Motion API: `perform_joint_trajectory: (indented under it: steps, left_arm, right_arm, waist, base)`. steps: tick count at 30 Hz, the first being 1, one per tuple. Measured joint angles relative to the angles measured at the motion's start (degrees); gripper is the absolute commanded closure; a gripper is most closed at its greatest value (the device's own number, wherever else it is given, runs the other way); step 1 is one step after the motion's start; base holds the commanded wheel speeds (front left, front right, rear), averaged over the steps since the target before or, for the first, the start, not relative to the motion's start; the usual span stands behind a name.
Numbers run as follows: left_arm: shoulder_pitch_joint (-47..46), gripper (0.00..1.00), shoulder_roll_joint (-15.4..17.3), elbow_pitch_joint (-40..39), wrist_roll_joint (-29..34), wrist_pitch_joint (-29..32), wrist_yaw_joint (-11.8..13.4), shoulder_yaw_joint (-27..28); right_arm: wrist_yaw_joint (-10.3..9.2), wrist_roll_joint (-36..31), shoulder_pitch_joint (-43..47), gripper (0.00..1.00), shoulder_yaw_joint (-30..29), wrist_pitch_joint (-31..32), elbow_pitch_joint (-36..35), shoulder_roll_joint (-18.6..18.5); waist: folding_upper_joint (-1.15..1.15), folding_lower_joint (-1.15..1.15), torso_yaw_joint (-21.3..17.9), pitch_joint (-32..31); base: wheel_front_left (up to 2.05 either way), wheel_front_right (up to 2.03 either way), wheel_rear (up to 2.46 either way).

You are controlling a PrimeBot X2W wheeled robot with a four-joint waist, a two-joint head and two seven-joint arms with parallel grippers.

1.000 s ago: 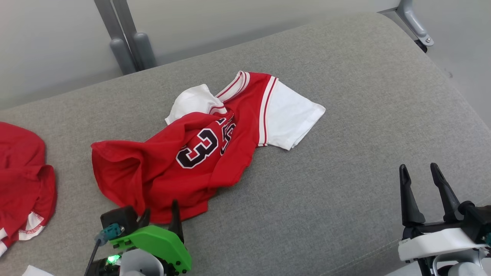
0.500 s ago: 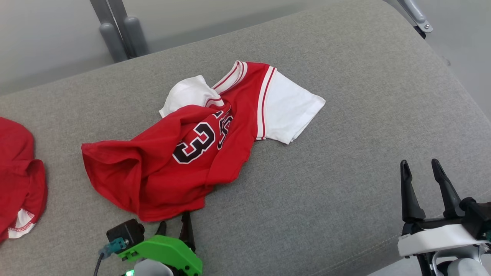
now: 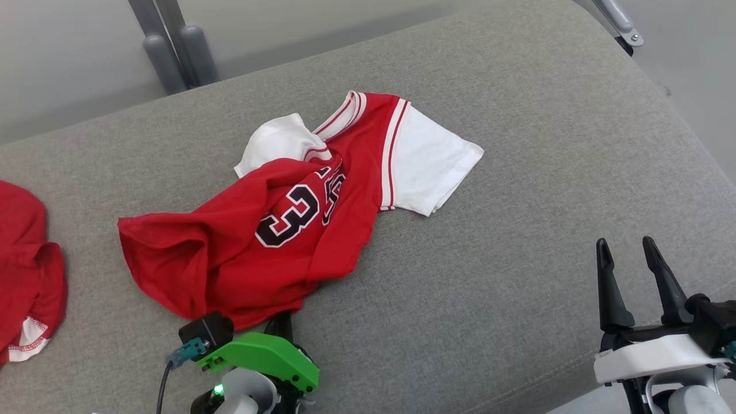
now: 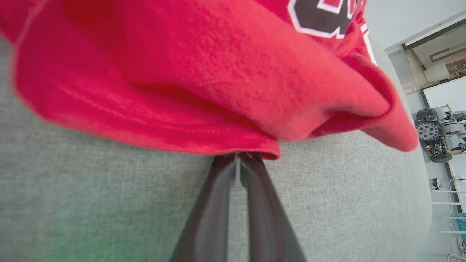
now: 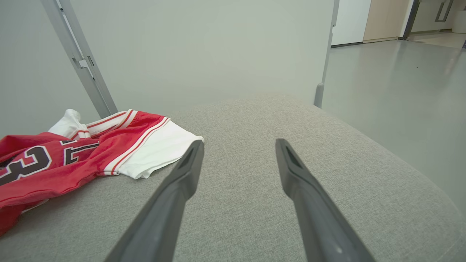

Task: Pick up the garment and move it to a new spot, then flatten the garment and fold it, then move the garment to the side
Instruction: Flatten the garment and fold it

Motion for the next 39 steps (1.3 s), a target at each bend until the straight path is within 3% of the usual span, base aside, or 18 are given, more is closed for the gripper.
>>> perform_joint_trajectory:
  steps: [6,19,24,27,28,29,31,33,37,39]
  left_arm:
    - [1.4,1.0,0.5,-3.6,-1.1,0.6,-5.3,-1.2]
    - [18.5,1.0,16.7,-26.8,-9.1,12.1,-8.0,-0.3]
    - [22.6,1.0,19.8,-31.5,-15.7,13.9,-11.6,3.1]
    - [23.9,1.0,18.9,-30.5,-20.1,14.6,-13.3,4.6]
    - [24.0,0.07,18.6,-29.2,-20.8,14.5,-13.3,4.9]
    - [24.0,0.0,18.8,-27.2,-20.3,14.6,-12.8,4.6]
    - [24.0,0.0,19.8,-23.7,-16.0,14.2,-10.5,2.6]
    - [23.7,0.0,20.9,-20.2,-9.7,12.0,-5.5,0.7]
    - [22.7,0.0,20.3,-19.5,-3.8,6.9,1.8,0.7]
    - [21.9,0.0,20.4,-21.4,-2.1,4.8,3.1,1.2]
  right_arm:
    - [0.0,0.0,1.6,0.0,-1.5,0.0,0.1,-0.1]
    - [0.0,-0.5,4.2,0.0,-0.7,0.0,-0.2,-0.4]
    - [0.0,-0.5,4.5,0.0,-1.0,0.0,-0.3,-0.8]
    - [0.0,-0.5,4.7,0.0,-0.7,0.0,-0.2,-0.8]
    - [0.0,-0.5,4.7,0.0,-0.6,0.0,-0.2,-0.8]
    - [0.0,-0.5,4.7,0.0,-0.4,0.0,-0.1,-0.9]
    - [0.0,-0.5,4.6,0.0,0.0,0.0,0.0,-0.9]
    - [0.0,-0.5,4.6,0.0,-0.1,0.0,0.1,-1.0]
    - [0.0,-0.4,4.9,0.0,-0.4,0.0,0.0,-1.4]
    - [0.0,-0.4,5.0,0.0,-0.5,0.0,0.1,-1.4]
  waist:
    - [0.0,0.0,1.5,-1.1]
    - [0.0,0.0,8.9,-4.4]
    - [0.0,0.0,11.5,-5.4]
    - [0.0,0.0,12.4,-5.7]
    - [0.0,0.0,12.5,-5.7]
    - [0.0,0.0,12.6,-5.8]
    - [0.0,0.0,12.4,-5.8]
    - [0.0,0.0,11.9,-5.8]
    - [0.0,0.0,11.3,-6.0]
    - [0.0,0.0,11.1,-6.1]
  base:
    - [0.0,0.0,0.0]
    - [0.0,0.0,0.0]
    - [0.0,0.0,0.0]
    - [0.0,0.0,0.0]
    - [0.0,0.0,0.0]
    - [0.0,0.0,0.0]
    - [0.0,0.0,0.0]
    - [0.0,0.0,0.0]
    - [0.0,0.0,0.0]
    - [0.0,0.0,0.0]
